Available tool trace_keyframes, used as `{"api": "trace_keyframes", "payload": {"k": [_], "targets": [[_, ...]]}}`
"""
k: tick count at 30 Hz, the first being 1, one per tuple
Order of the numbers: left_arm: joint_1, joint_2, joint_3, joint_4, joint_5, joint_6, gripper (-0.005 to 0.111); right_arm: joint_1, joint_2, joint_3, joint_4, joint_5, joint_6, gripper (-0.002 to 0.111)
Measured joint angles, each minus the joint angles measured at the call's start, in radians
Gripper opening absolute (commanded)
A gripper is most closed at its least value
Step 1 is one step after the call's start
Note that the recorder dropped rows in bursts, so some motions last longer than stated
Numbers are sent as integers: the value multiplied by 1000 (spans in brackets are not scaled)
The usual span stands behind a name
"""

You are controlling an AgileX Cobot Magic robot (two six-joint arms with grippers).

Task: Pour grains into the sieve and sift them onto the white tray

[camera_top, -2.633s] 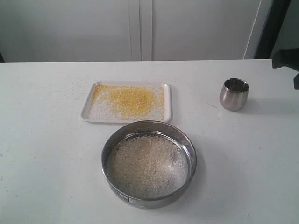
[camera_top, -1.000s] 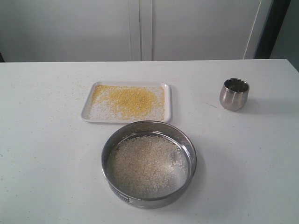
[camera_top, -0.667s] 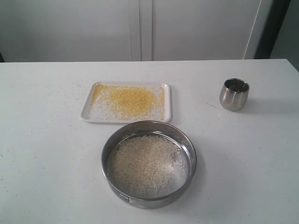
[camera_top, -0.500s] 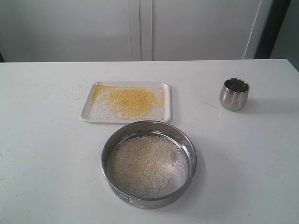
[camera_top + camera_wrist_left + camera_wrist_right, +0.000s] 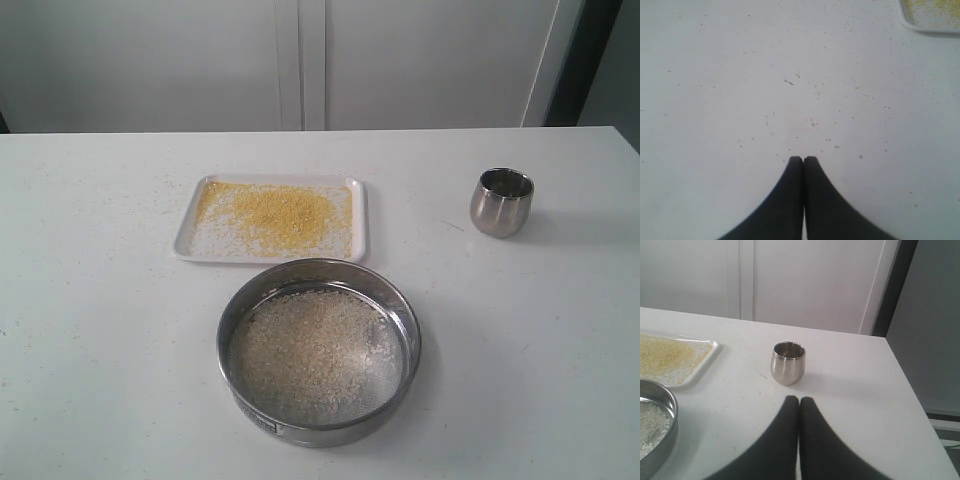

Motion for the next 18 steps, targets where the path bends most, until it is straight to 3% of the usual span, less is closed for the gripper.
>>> {"api": "trace_keyframes", "payload": {"k": [18], "targets": [[0,0,0,0,0,0,0,0,-44,288,6,-152,0,0]]}}
